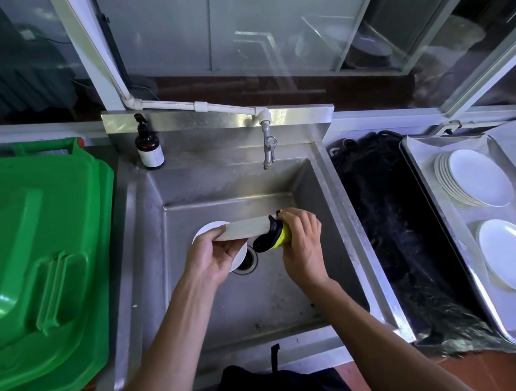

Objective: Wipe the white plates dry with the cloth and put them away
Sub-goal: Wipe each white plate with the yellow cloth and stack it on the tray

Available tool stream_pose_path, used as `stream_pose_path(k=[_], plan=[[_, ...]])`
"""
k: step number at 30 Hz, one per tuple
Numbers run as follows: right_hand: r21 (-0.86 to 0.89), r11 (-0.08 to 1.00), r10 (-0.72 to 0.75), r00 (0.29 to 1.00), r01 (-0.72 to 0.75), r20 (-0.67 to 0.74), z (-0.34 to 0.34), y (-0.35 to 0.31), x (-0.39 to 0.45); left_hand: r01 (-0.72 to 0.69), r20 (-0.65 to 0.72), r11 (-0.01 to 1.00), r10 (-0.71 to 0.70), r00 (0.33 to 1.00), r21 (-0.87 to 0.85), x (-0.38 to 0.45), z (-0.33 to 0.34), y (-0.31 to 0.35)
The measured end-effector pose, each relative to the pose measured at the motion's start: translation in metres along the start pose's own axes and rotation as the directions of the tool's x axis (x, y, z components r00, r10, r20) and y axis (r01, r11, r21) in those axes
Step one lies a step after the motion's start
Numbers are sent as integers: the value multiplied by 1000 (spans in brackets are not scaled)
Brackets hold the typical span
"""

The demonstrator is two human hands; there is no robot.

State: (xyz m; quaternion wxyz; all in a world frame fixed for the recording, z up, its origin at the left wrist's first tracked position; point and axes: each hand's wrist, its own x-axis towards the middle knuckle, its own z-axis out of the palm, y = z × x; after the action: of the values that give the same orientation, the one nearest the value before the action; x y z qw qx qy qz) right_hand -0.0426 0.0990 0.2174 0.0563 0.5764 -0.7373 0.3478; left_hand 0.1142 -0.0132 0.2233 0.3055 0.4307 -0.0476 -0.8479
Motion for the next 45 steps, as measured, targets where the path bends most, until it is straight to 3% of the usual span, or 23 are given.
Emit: stream_pose_path(k=[9,15,22,25,30,40,45], plan=[[27,999,-27,972,21,234,-11,12,-7,-118,-15,993,118,993,21,2,-15,0],[233,904,250,886,-358,392,-15,-1,-5,-177,-60,984,176,982,1,6,-30,1],[297,800,400,832,-522,384,11,-25,4,-203,-9,976,204,979,82,-2,-25,-11],[273,816,406,841,-510,357,20,-26,4,-219,25,972,218,976,84,-6,-21,-11],[178,934,253,927,-308,275,29,-25,-2,-206,57,976,202,978,68,-10,-20,-14],[42,971,211,928,-235,306,41,-57,-19,-212,95,974,205,974,74,-15,-17,-17],[99,963,211,931,-250,299,42,-68,-25,-229,98,972,222,970,60,-18,-16,-12]])
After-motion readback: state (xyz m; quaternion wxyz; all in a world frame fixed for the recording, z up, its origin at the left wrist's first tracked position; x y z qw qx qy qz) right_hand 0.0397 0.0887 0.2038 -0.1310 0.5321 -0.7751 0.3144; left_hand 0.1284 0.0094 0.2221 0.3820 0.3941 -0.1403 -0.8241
